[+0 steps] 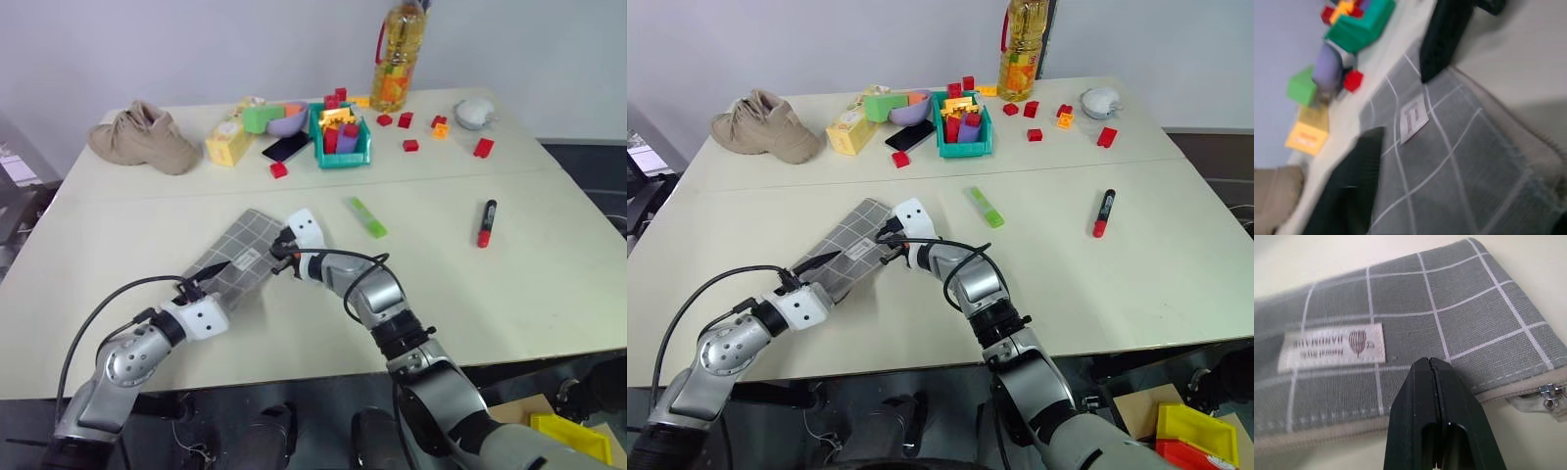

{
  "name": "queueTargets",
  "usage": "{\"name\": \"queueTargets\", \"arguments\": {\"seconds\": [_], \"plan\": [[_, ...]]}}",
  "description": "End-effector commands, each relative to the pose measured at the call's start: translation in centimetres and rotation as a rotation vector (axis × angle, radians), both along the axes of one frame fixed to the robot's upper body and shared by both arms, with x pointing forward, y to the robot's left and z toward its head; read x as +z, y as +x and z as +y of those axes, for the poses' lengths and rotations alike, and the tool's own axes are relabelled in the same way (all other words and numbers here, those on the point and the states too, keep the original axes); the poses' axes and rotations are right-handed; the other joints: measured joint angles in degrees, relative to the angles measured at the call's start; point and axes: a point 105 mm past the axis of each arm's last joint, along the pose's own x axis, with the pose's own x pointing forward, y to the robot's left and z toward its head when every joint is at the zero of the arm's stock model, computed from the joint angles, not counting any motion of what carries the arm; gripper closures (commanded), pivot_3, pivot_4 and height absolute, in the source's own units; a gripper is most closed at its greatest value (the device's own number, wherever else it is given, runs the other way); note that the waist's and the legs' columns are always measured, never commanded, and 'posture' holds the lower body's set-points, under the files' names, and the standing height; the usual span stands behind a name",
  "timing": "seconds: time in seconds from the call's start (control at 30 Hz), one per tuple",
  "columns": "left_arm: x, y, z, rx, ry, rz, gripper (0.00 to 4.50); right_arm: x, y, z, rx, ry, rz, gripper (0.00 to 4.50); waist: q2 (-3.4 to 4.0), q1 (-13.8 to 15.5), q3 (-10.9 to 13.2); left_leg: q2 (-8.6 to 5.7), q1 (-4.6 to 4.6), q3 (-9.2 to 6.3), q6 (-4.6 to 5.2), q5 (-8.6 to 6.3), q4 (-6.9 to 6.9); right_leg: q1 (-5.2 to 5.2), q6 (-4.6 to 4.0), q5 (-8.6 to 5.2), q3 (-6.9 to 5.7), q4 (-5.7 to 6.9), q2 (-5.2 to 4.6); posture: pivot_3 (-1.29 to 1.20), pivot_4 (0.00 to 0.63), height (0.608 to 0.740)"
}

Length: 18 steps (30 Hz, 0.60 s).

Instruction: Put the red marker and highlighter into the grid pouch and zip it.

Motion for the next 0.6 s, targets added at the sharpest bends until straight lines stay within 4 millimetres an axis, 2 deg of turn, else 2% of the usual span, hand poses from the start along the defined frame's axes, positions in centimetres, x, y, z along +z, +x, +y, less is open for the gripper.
{"name": "queueTargets", "arguments": {"seconds": [0.03,0.07,0.1,0.23,0.33,0.4,0.5,0.53,0.6], "plan": [[1.1,-0.1,-0.6,-0.039,-0.038,-0.044,3.73,0.9,-0.2,0.2,-0.005,0.047,-0.003,4.5,0.0,-0.03,0.0,0.0,0.0,0.0,0.0,0.0,0.0,-0.01,0.0,0.0,0.0,0.0,0.0,0.0,0.15,0.74],[1.1,-0.2,-0.6,-0.042,-0.046,-0.039,4.23,1.2,0.1,0.0,-0.017,0.06,-0.012,4.5,0.0,-0.05,0.0,0.0,0.0,0.0,-0.01,0.0,0.0,-0.01,0.0,0.0,0.0,0.0,0.0,0.0,0.15,0.74],[1.0,-0.3,-0.6,-0.044,-0.049,-0.035,4.41,1.7,0.3,-0.3,-0.03,0.07,-0.029,4.5,0.0,-0.04,0.0,0.0,0.0,0.01,-0.01,0.0,-0.01,-0.01,0.0,0.0,0.01,0.0,0.0,0.0,0.15,0.74],[1.6,-0.1,-0.2,-0.006,-0.127,-0.031,4.41,4.3,1.4,-2.4,-0.061,0.134,-0.115,4.5,0.0,0.12,0.0,0.0,-0.01,0.01,-0.01,0.0,0.0,-0.02,0.0,0.0,0.01,0.01,0.01,0.0,0.15,0.74],[2.1,0.1,-0.4,0.021,-0.214,-0.008,4.5,5.8,2.2,-5.2,-0.092,0.09,-0.2,3.74,0.0,0.25,0.0,-0.01,-0.02,0.01,0.0,0.0,0.04,0.02,0.01,0.0,0.01,0.0,0.0,0.0,0.15,0.74],[2.3,0.1,-0.8,0.026,-0.264,0.0,4.5,6.5,3.4,-8.9,-0.178,-0.001,-0.271,2.74,0.0,0.3,0.0,-0.01,-0.02,0.01,0.0,0.0,0.04,0.02,0.01,0.0,0.0,0.0,0.0,0.0,0.15,0.74],[2.6,0.1,-1.2,0.031,-0.3,0.004,4.5,6.6,4.1,-11.6,-0.234,-0.076,-0.295,1.17,-0.01,0.18,0.01,0.0,-0.03,0.06,0.0,0.0,0.04,0.05,0.01,0.0,0.01,0.0,0.0,0.0,0.15,0.74],[2.7,0.2,-1.7,0.026,-0.321,0.002,4.5,6.2,4.6,-13.3,-0.271,-0.13,-0.299,0.78,0.0,-0.07,0.0,0.01,-0.03,0.06,0.0,0.0,0.02,0.22,0.01,0.0,0.01,0.0,0.0,0.0,0.15,0.74],[2.9,0.4,-2.4,0.016,-0.355,0.002,4.5,5.7,5.1,-15.6,-0.319,-0.184,-0.29,0.78,0.0,-0.05,0.01,0.05,-0.03,0.14,0.0,0.0,0.0,0.22,0.01,0.0,0.04,0.02,0.01,0.0,0.15,0.74]]}}
